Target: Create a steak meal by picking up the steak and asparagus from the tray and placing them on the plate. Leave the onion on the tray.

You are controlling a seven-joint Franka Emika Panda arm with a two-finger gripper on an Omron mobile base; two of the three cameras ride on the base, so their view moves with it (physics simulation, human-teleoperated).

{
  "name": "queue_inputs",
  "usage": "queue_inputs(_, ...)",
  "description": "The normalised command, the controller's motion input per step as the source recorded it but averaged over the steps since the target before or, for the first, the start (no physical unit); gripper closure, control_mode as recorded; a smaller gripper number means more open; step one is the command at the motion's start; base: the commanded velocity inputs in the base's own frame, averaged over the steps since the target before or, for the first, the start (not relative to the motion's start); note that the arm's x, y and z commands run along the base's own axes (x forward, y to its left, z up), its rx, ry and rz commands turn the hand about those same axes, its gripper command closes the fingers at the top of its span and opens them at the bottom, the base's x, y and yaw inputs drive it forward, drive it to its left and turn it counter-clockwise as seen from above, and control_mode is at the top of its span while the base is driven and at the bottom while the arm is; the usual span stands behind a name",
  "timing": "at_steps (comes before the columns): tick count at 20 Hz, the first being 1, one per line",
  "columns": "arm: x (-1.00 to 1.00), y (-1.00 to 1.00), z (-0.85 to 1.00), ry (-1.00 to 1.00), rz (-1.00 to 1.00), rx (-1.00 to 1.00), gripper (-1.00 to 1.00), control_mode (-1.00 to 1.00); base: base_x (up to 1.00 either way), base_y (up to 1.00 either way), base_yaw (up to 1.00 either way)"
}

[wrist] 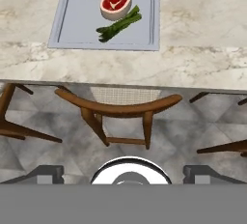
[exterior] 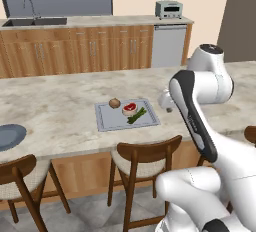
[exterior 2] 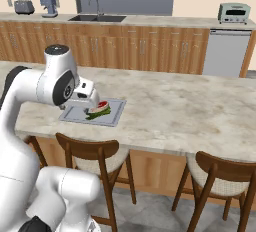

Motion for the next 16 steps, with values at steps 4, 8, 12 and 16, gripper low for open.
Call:
queue_inputs(4, -0.46, 0.10, -0.03, -0.17, 0.01, 0.00, -1.00, -1.00, 0.00, 0.00, 0.00)
queue_inputs(8, -0.14, 0.15, 0.00, -0.13, 0.00, 0.00, -1.00, -1.00, 0.00, 0.00, 0.00)
queue_inputs(12, 0.06, 0.00, 0.00, -0.01, 0.00, 0.02, -1.00, -1.00, 0.00, 0.00, 0.00)
queue_inputs(16, 0.11, 0.00, 0.00, 0.00, 0.00, 0.01, -1.00, -1.00, 0.00, 0.00, 0.00)
